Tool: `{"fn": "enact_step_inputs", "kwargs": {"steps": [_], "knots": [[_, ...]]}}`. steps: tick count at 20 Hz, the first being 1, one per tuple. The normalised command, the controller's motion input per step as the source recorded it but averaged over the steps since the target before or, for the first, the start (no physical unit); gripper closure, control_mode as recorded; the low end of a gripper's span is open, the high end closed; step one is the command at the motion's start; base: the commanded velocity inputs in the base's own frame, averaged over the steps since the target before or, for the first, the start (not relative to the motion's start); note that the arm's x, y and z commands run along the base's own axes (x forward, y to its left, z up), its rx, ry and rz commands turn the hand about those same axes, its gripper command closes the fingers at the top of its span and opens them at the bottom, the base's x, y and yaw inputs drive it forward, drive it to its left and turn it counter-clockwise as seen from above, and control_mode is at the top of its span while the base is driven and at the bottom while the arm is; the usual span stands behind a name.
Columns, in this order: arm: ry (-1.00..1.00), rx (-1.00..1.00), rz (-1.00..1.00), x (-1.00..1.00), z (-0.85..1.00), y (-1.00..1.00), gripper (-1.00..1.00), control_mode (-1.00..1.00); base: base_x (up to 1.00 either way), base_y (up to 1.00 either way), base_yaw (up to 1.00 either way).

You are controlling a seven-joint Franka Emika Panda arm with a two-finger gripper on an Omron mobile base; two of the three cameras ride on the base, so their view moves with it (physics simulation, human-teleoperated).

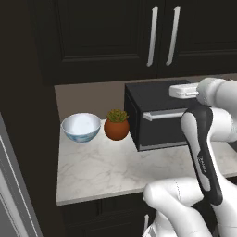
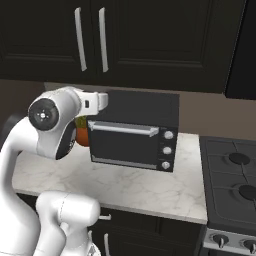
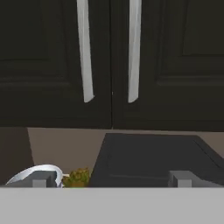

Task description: Pick the bar soap and bar soap from the cabinet and place them on the counter.

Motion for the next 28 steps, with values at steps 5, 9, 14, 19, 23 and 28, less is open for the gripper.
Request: {"fn": "enact_step_inputs", "kwargs": {"steps": [5, 9, 14, 19, 23, 28], "knots": [[-0.16, 0.00, 0.00, -0.07, 0.25, 0.00, -1.00, -1.00, 0.00, 0.00, 0.00], [-0.15, 0.00, 0.00, -0.04, 0.25, 0.00, -1.00, -1.00, 0.00, 0.00, 0.00], [-0.14, 0.00, 0.00, -0.02, 0.26, 0.00, -1.00, -1.00, 0.00, 0.00, 0.00], [-0.04, 0.00, 0.00, 0.00, 0.20, 0.00, -1.00, -1.00, 0.00, 0.00, 0.00], [0.00, 0.00, 0.00, 0.00, 0.15, -0.02, -1.00, -1.00, 0.00, 0.00, 0.00], [0.00, 0.00, 0.00, 0.00, 0.16, -0.09, -1.00, -1.00, 0.00, 0.00, 0.00]]}}
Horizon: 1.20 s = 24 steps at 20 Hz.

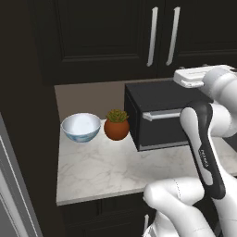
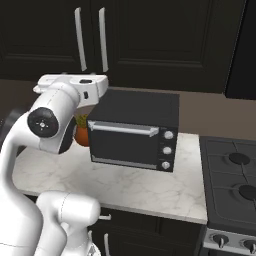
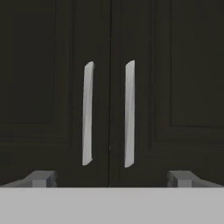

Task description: Pick the bar soap and bar soap from the cabinet and place them on the counter.

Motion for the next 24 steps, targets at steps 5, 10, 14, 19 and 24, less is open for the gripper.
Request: {"fn": "enact_step_inputs", "kwargs": {"steps": [5, 10, 14, 19, 24], "knots": [[0.00, 0.00, 0.00, 0.00, 0.10, -0.04, -1.00, -1.00, 0.00, 0.00, 0.00], [0.00, -0.01, 0.01, 0.00, 0.01, 0.00, -1.00, -1.00, 0.00, 0.00, 0.00], [-0.02, 0.00, 0.00, 0.00, 0.00, -0.01, -1.00, -1.00, 0.00, 0.00, 0.00], [-0.11, -0.01, 0.00, 0.00, 0.00, 0.00, -1.00, -1.00, 0.00, 0.00, 0.00], [-0.09, 0.00, 0.00, 0.00, 0.00, 0.00, -1.00, -1.00, 0.00, 0.00, 0.00]]}}
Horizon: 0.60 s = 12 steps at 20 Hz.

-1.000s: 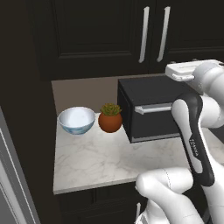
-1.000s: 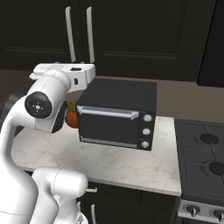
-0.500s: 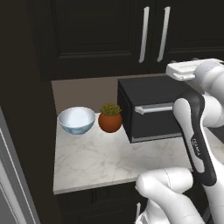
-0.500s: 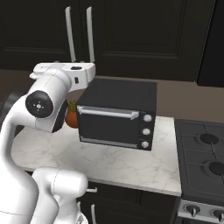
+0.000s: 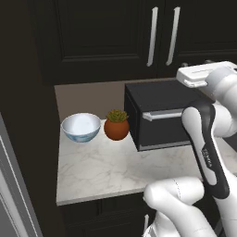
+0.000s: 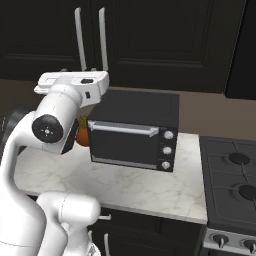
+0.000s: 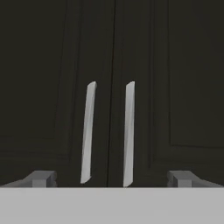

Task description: Pick the bar soap and bar soap from the cabinet and place them on the counter.

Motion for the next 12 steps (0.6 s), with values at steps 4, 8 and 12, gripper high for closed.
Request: {"fn": "enact_step_inputs", "kwargs": {"steps": [4, 8, 12], "knots": [[-0.02, 0.00, 0.00, 0.00, 0.00, 0.00, -1.00, -1.00, 0.00, 0.00, 0.00], [0.00, 0.00, 0.00, 0.00, 0.00, 0.00, -1.00, -1.00, 0.00, 0.00, 0.00], [0.00, 0.02, 0.00, 0.01, 0.00, 0.00, -1.00, -1.00, 0.00, 0.00, 0.00]]}}
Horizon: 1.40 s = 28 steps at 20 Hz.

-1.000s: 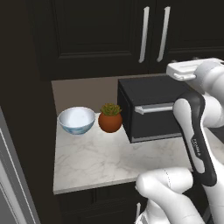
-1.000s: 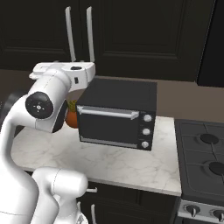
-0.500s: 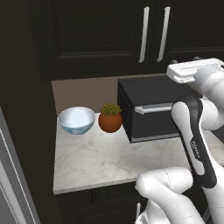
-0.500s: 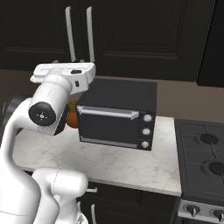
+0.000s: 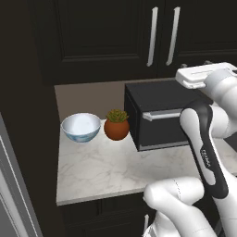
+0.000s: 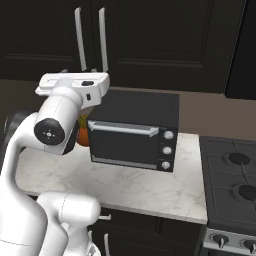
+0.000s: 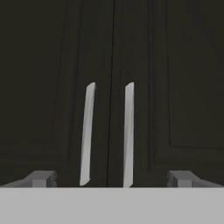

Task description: Pick the bar soap and bar soap from the cabinet and place them on the counter.

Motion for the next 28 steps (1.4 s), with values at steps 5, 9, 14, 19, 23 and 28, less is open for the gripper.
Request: {"fn": "enact_step_inputs", "kwargs": {"steps": [5, 9, 14, 19, 23, 28], "knots": [[0.02, 0.03, 0.00, 0.03, 0.00, 0.00, -1.00, -1.00, 0.00, 0.00, 0.00], [0.02, 0.03, 0.00, 0.05, 0.00, 0.00, -1.00, -1.00, 0.00, 0.00, 0.00], [0.00, 0.01, 0.00, 0.05, 0.00, 0.00, -1.00, -1.00, 0.00, 0.00, 0.00], [0.00, 0.00, -0.01, 0.05, 0.00, 0.00, -1.00, -1.00, 0.00, 0.00, 0.00], [0.00, 0.00, 0.00, 0.05, 0.00, 0.00, -1.00, -1.00, 0.00, 0.00, 0.00], [0.00, 0.00, -0.02, 0.09, 0.00, 0.00, -1.00, -1.00, 0.00, 0.00, 0.00]]}}
